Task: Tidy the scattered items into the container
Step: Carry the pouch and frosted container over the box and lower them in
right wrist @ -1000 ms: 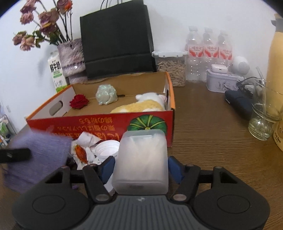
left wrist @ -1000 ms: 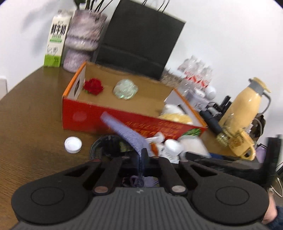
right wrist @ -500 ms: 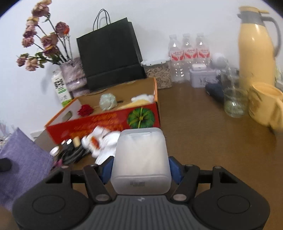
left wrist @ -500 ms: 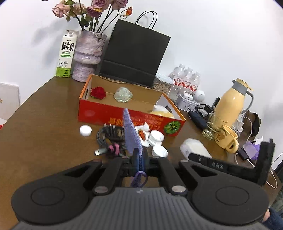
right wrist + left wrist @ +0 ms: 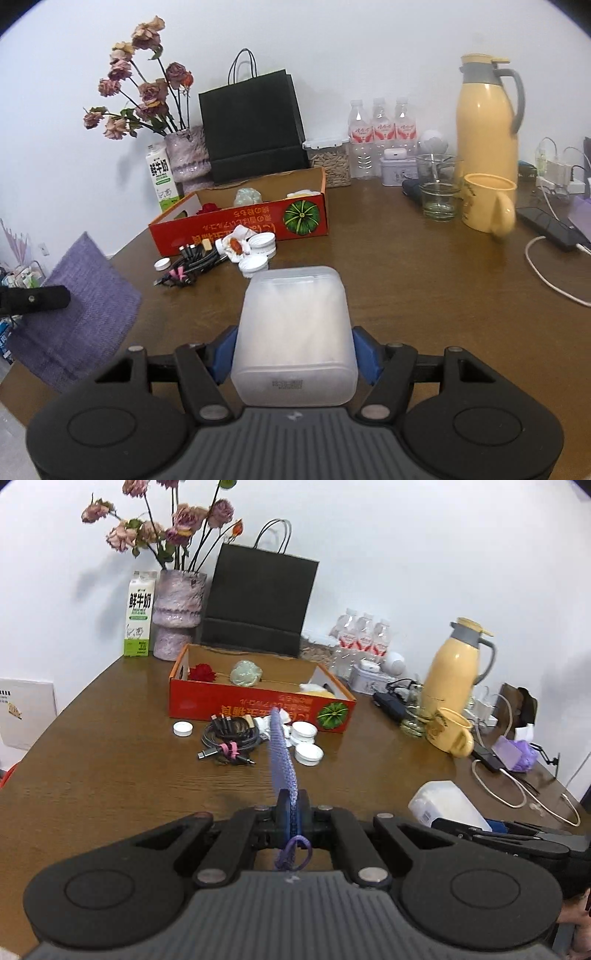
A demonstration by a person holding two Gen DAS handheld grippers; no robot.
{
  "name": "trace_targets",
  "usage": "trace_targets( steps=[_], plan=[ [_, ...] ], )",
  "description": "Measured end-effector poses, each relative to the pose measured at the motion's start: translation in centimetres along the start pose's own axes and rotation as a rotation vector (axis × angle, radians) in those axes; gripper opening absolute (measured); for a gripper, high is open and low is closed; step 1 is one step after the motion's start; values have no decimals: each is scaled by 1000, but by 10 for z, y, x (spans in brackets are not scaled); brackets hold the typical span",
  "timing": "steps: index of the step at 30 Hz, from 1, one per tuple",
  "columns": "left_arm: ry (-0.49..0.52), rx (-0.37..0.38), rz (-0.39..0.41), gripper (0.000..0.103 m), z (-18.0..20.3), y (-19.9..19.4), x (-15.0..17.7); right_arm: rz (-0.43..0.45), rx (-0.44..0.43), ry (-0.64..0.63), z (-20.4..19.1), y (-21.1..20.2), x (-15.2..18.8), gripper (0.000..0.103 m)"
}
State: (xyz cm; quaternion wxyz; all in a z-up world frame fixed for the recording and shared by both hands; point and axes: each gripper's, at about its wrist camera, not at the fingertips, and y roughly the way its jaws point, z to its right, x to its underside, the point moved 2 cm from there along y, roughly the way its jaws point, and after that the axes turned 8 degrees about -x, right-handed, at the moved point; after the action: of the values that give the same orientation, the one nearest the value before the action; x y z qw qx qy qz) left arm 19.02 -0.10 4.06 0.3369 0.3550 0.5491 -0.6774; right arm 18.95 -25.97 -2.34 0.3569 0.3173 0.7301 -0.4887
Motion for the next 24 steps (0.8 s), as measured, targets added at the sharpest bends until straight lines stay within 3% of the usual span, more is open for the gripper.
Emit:
trace_targets(
  steps=[12,19,24],
  plan=[
    [0,0,71,4,-4,-48,11,60,-19,-51,-29,-56,13,64],
    [-22,-5,41,4,-16,-35,13,34,-32,-51,-34,-49,18,64],
    [-1,-24,45,4,-23,-12,-2,36,-24,-31,-27,-31,1,64]
  ],
)
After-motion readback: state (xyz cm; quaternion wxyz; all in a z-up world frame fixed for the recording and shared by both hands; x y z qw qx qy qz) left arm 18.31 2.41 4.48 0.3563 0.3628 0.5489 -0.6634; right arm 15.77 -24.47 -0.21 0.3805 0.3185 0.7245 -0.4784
